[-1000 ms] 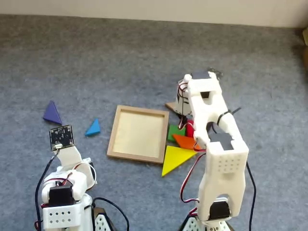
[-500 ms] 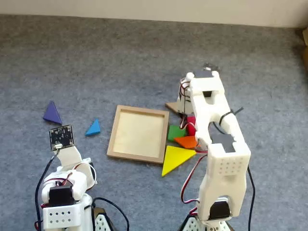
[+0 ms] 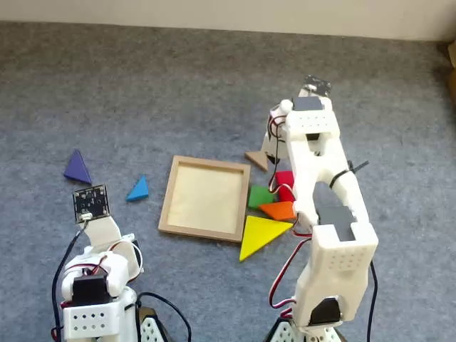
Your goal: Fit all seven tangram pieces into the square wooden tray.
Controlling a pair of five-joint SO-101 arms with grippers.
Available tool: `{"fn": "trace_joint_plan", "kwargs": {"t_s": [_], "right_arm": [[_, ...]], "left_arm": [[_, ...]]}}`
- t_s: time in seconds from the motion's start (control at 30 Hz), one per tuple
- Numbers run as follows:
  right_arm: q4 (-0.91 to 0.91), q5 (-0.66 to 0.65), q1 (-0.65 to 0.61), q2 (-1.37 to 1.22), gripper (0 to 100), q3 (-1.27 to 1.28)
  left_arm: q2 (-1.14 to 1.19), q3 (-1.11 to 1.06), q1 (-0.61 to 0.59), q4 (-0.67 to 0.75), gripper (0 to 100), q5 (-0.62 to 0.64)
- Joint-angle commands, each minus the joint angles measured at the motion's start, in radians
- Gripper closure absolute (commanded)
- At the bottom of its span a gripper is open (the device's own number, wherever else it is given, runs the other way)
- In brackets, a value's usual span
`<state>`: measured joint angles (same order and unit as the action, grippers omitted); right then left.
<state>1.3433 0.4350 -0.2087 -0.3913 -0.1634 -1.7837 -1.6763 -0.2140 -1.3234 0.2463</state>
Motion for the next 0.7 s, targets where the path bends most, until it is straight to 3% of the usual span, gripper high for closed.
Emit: {"fn": "trace_joint_plan", "kwargs": {"t_s": [0.0,0.2,0.67], "right_arm": [[-0.018,0.032,0.008,0.025,76.8,-0.015],[-0.018,0.101,0.007,-0.081,59.6,-0.016],[-0.047,0.104,-0.021,-0.140,59.4,-0.018]], "left_arm": [[-0.042,-0.019,0.012,-0.005,99,0.008],[-0.042,-0.019,0.012,-0.005,99,0.008],[-0.042,-0.019,0.012,-0.005,99,0.008]]}}
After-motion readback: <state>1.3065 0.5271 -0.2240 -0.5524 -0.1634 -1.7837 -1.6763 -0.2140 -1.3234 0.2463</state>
